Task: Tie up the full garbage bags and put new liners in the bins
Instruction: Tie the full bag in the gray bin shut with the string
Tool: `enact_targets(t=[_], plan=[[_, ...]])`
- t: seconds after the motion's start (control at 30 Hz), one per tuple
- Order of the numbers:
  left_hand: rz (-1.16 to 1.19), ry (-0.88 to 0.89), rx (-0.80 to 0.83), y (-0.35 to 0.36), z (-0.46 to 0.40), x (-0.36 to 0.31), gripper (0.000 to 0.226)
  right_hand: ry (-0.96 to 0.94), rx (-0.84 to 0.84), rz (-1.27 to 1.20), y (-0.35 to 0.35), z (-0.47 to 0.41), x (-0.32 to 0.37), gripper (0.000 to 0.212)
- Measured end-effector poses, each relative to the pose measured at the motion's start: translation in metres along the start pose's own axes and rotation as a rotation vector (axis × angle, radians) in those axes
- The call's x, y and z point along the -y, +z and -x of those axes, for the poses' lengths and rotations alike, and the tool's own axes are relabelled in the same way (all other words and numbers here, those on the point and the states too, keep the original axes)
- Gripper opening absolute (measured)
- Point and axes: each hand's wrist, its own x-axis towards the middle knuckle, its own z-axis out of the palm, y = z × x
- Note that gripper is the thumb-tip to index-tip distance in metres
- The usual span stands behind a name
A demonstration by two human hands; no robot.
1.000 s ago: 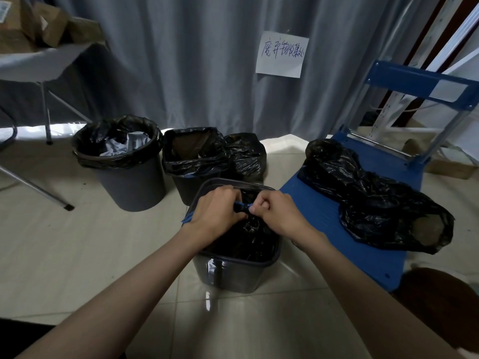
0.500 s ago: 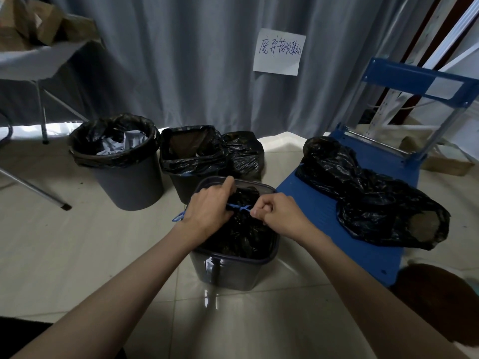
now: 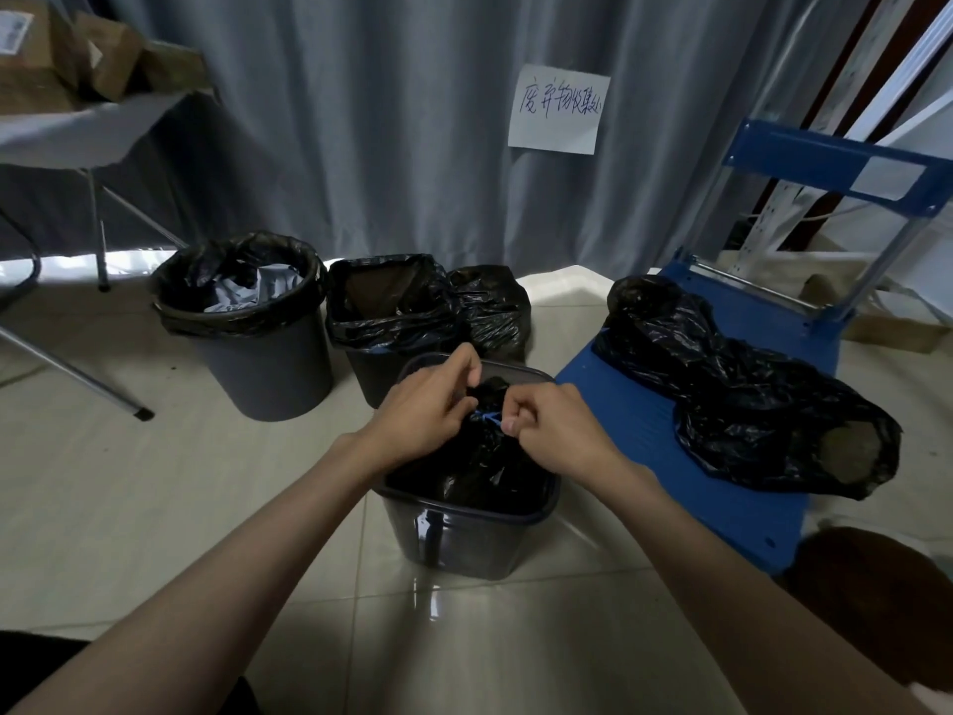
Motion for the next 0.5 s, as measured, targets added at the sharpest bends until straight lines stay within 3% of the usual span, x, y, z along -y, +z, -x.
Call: enact_targets(t=[0.1, 0.23, 0.4, 0.5], plan=[[-0.174, 0.046, 0.007, 0.012, 0.006, 0.001, 0.022, 0.034, 0.052, 0.032, 0.007, 0.002, -0.006, 0.029], [-0.136, 0.037, 0.021, 0.014, 0.006, 0.004, 0.017, 0.131, 0.053, -0.052, 0.003, 0.0, -0.019, 0.024], [-0.146, -0.01, -0.033, 0.017, 0.006, 0.006, 0.025, 0.145, 0.126, -0.399, -0.01, 0.002, -0.019, 0.021], [-0.164, -0.038, -0.052, 0.024, 0.007, 0.003, 0.019, 0.101, 0.064, -0.606, -0.007, 0.004, -0.013, 0.022]])
